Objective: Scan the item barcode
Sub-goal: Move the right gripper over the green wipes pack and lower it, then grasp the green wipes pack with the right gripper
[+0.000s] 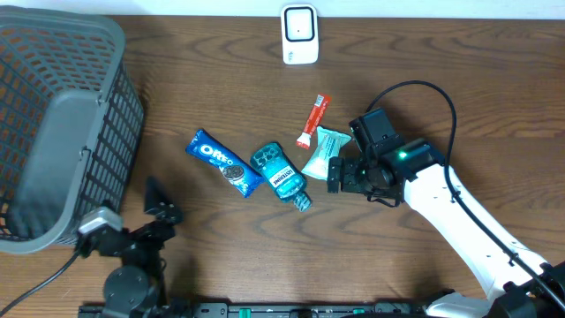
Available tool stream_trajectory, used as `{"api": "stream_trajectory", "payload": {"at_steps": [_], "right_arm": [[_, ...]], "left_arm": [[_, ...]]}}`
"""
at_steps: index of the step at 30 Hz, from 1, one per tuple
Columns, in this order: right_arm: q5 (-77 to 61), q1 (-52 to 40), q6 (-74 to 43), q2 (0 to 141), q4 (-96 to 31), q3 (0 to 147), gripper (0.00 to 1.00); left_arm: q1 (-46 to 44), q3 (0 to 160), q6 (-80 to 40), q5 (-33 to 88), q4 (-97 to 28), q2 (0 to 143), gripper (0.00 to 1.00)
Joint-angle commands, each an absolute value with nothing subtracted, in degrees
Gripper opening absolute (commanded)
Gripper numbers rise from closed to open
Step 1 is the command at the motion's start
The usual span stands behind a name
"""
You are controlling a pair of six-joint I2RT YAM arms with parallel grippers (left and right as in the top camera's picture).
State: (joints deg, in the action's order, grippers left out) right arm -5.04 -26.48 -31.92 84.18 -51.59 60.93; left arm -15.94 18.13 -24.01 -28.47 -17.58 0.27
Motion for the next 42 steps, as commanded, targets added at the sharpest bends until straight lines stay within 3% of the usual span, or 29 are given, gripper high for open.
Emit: {"api": "stream_trajectory", "payload": {"at_steps": [1,10,28,42], "right_arm": [[-3.9,-27.2,-30.7,84.1,-51.7,61.8,0.99],[-2.9,-27.2,-30.7,84.1,-51.7,61.8,0.99],[-1.6,-27.2,-30.6,84.1,-51.7,61.8,0.99],[-1.7,-27.2,-38.9,84.1,-51.8,61.8,0.99]], "left_arm": [[-15.8,14.0,-24.3,-24.4,-15.1,0.2,0.98],[-15.8,4.3,-19.3,-16.8,-3.1,0.2,0.98],[-15.8,0.2,-16.1,-13.2,-2.9,1.5,0.98],[-14.2,0.2,-16.1,-13.2,-2.8,0.8,0.98]]}}
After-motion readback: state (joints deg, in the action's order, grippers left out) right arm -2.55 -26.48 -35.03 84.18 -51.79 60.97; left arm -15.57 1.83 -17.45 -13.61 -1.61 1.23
